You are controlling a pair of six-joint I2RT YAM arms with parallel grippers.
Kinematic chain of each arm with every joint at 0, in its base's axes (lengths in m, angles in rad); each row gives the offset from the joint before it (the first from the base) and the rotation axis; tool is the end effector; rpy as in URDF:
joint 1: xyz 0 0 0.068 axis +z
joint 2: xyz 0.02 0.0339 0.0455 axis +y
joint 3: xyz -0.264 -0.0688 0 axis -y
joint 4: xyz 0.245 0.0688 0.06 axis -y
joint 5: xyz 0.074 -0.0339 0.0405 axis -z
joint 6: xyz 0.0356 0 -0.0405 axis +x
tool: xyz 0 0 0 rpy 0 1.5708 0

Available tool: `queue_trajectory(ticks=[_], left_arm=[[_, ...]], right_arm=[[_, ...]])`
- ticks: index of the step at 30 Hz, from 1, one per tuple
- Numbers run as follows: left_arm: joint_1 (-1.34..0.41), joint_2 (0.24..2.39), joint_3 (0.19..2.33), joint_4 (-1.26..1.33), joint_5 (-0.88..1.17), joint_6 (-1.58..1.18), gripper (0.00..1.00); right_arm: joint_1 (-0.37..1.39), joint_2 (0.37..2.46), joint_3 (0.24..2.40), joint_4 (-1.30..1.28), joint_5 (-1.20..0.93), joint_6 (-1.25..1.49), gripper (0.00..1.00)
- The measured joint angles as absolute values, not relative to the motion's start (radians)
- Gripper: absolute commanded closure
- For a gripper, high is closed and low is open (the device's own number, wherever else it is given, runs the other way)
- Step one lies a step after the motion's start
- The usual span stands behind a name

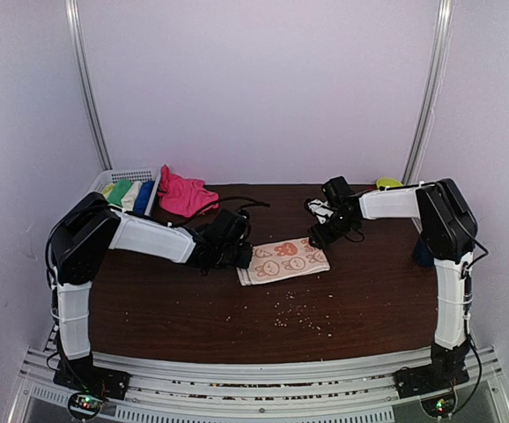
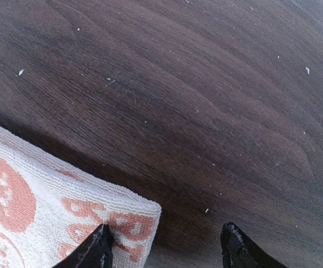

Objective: Roll the towels
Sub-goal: Adjust the towel at the center of the board.

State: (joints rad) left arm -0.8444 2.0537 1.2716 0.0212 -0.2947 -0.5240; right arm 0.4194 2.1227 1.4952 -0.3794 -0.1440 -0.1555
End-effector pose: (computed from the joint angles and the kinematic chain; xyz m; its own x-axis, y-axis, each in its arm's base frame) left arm 0.2979 -0.3198 0.1427 -0.6846 0.0497 -0.7273 0.2692 0.9444 -0.1889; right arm 0.4092 0.1881 0.1507 -0.6894 -0.4752 -0.5468 -0.5869 0.8088 0.0370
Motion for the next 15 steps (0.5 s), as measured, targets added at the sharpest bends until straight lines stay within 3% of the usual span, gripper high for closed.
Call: queue_trajectory(ticks=[4, 15], left_arm=[[-0.844, 2.054, 1.272, 0.021, -0.299, -0.526, 1.0], [-0.844, 2.103, 1.296, 0.002, -0.365, -0.525, 1.0]], right_arm=[[0.419, 2.123, 1.495, -0.381, -0.136, -0.156, 0.33], [0.42, 2.13, 1.501, -0.385, -0.133, -0.162, 0.32]])
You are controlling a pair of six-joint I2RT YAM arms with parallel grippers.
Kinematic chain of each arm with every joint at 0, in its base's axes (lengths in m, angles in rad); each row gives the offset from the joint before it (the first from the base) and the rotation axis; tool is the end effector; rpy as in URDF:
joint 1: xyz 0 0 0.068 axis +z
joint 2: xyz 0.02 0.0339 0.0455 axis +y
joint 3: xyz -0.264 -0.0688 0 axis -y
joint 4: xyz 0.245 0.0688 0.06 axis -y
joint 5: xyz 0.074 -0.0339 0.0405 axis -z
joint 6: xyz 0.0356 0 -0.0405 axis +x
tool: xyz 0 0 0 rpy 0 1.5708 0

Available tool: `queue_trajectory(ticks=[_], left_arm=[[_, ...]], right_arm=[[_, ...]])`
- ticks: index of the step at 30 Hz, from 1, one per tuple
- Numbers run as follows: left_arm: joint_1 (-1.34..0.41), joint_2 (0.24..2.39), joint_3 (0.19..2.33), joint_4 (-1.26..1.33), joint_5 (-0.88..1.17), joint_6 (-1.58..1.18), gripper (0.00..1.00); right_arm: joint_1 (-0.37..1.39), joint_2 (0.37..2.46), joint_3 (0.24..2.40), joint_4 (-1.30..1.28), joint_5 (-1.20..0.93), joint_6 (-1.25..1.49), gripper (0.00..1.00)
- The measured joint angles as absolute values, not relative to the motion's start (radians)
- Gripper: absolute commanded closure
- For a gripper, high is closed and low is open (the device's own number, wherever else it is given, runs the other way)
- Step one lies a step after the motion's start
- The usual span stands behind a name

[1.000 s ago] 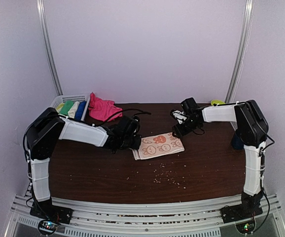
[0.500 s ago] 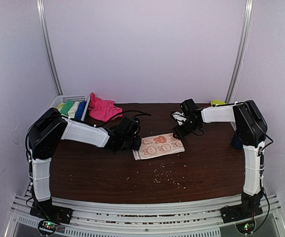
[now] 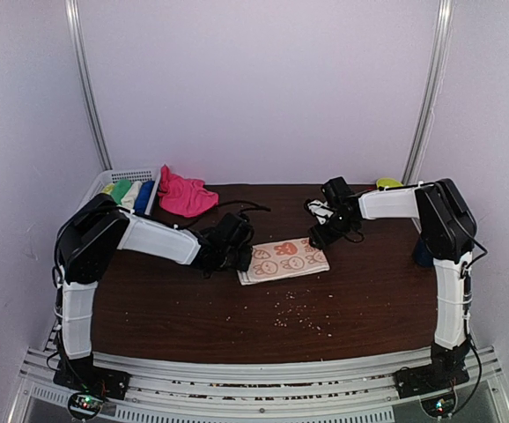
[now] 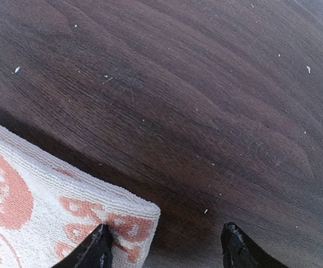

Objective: Roll the towels
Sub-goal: Adjust the towel at the center of the board.

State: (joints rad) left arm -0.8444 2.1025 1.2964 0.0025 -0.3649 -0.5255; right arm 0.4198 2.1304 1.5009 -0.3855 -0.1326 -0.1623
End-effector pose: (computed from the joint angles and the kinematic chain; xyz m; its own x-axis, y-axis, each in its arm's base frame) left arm 0.3025 -0.3214 0.1286 -0.6814 0.0614 -0.7293 0.2220 0.9669 -0.1260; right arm 0.4101 0.1882 0.1487 -0.6900 -0.4833 -0.5388 -0.5869 0.8093 0.0256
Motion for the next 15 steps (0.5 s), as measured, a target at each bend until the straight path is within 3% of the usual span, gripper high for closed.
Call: queue_trajectory(ticks=[5, 9, 10, 13, 15], left_arm=[[-0.845, 2.122, 1.315, -0.017, -0.403, -0.519, 0.91], [-0.844, 2.122, 1.317, -0.03, -0.434, -0.513, 0.73], [-0.844, 2.122, 1.318, -0.033, -0.442, -0.51, 0.63], [-0.844, 2.122, 1.327, -0.056, -0.467, -0.494, 0.48], [-0.844, 2.122, 1.342, -0.073, -0.482, -0.491, 0.35]], right_arm=[[0.422, 2.13, 1.502, -0.387, -0.133, -0.167, 0.32], [0.424, 2.13, 1.507, -0.396, -0.132, -0.177, 0.31], [0.425, 2.13, 1.509, -0.4, -0.132, -0.179, 0.29], [0.426, 2.13, 1.516, -0.414, -0.132, -0.185, 0.2], [0.426, 2.129, 1.518, -0.421, -0.133, -0.189, 0.02]])
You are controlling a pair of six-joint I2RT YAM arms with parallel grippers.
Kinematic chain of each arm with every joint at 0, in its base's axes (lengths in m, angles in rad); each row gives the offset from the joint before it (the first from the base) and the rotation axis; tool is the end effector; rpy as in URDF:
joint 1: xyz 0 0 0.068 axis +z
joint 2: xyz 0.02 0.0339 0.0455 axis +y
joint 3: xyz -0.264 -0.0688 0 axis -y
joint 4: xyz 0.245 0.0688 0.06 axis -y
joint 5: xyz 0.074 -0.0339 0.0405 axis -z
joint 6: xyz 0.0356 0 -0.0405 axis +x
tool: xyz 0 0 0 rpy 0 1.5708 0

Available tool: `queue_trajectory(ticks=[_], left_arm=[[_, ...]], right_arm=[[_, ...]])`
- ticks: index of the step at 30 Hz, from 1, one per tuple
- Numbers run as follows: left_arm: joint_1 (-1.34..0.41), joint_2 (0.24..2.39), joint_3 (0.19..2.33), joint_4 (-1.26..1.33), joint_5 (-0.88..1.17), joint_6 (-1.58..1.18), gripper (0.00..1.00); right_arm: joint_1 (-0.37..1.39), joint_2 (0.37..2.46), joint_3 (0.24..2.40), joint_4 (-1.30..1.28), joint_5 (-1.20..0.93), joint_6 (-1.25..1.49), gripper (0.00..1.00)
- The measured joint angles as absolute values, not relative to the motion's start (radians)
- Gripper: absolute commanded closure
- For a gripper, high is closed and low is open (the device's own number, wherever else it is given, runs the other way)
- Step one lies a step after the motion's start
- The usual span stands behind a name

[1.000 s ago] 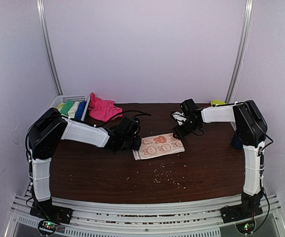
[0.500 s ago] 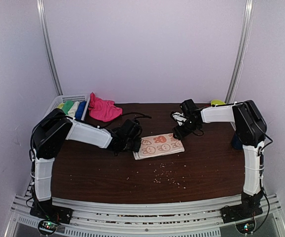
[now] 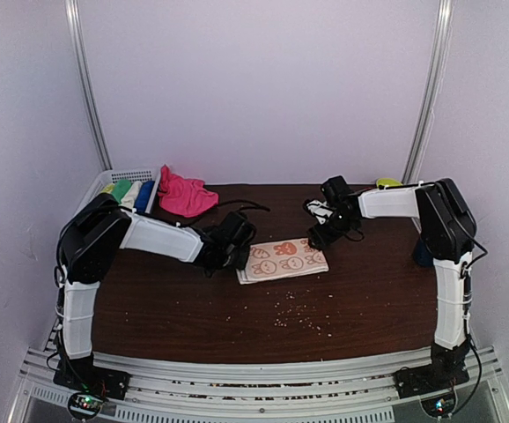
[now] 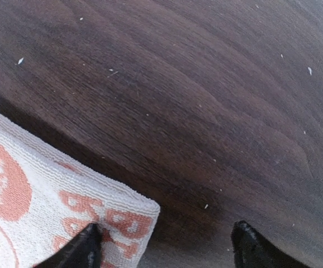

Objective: Roll the towels
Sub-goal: Adjust the towel at the center of the board.

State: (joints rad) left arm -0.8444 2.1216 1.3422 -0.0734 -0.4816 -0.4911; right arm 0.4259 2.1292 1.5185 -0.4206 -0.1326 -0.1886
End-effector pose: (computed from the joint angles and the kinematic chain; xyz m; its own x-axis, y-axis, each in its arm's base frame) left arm 0.3073 -0.3210 0.1294 -0.6581 0.1114 -0.7446 0.1699 0.9855 -0.0026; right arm 0.4089 0.1907 0.1523 -0.6791 -0.5122 -0.5259 -0.6095 0.7926 0.0151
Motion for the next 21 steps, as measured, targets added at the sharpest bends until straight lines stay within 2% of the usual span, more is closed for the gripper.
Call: queue_trajectory(ticks=[4, 15, 21], left_arm=[[-0.844, 2.121, 1.382, -0.097, -0.517, -0.468, 0.03], [-0.855, 2.023, 1.37, -0.131, -0.591, -0.457, 0.02], [-0.938, 1.967, 1.327, -0.12, -0.579, -0.472, 0.02]], right_arm=[[0.426, 2.098, 1.518, -0.446, -0.128, -0.212, 0.0], [0.426, 1.96, 1.518, -0.446, -0.043, -0.268, 0.0], [0.415, 1.946, 1.509, -0.445, -0.019, -0.283, 0.0]])
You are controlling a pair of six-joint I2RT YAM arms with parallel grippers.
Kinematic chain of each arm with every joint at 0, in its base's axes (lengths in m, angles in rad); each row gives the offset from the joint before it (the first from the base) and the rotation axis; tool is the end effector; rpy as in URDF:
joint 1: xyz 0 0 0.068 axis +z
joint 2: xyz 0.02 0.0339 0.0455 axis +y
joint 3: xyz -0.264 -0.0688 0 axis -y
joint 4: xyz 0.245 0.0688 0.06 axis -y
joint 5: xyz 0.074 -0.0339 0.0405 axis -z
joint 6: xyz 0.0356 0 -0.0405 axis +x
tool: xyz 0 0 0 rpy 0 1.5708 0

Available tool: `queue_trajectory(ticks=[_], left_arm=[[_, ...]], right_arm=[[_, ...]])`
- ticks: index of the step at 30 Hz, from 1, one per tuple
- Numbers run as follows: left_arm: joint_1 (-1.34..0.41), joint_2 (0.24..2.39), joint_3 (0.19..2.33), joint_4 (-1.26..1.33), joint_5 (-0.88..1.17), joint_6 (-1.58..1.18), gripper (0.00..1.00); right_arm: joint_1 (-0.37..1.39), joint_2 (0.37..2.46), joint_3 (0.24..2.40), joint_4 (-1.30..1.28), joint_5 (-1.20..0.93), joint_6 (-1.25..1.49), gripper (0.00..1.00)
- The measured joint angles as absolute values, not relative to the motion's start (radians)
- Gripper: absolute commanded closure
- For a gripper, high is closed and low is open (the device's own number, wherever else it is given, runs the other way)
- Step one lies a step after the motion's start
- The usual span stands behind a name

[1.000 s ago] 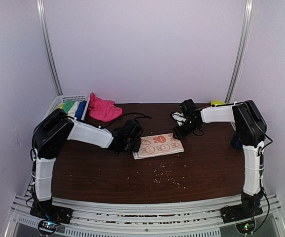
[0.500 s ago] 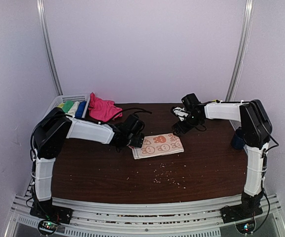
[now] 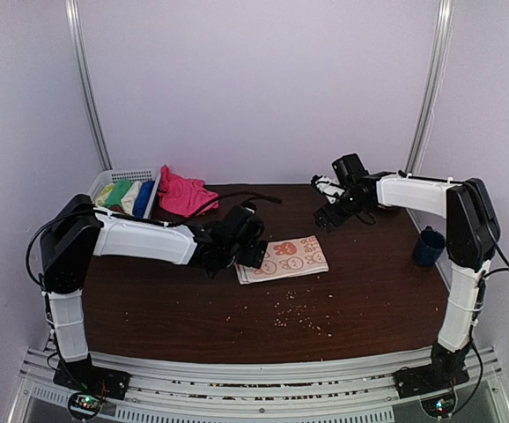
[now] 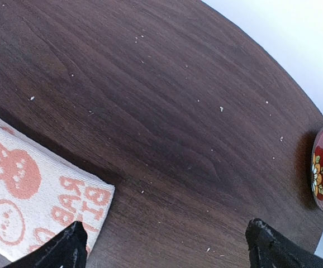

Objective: Roll the towels
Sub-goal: Adjust the towel at the center of the board, then rotate the towel at the center of the board.

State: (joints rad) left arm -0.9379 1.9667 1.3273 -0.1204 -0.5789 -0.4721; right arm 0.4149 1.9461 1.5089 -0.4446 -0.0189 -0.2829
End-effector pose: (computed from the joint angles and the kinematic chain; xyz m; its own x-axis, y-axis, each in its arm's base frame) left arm 0.2697 -0.3348 0.1875 -0.5631 0.1240 -0.8170 0.2069 0.9783 0.0059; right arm 0.3967 0.1755 0.2252 -0.5627 -0.5528 -0.6146 -0.5947 0.7871 -0.1635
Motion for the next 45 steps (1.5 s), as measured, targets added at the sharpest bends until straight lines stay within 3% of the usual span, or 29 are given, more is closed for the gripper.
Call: queue_trajectory(ticks=[18, 34, 45], left_arm=[[-0.981, 2.101, 1.32, -0.158, -0.576, -0.537, 0.02], [-0.901, 2.257, 1.497, -0.115, -0.869, -0.342, 0.02], [-0.869, 2.233, 1.577, -0.107, -0.955, -0.247, 0.02]], right_arm=[[0.395, 1.913, 1.492, -0.44, -0.018, -0.285, 0.0], [0.395, 1.951, 1.466, -0.361, 0.021, -0.233, 0.0], [0.395, 2.081, 1.466, -0.348, 0.078, -0.225, 0.0]])
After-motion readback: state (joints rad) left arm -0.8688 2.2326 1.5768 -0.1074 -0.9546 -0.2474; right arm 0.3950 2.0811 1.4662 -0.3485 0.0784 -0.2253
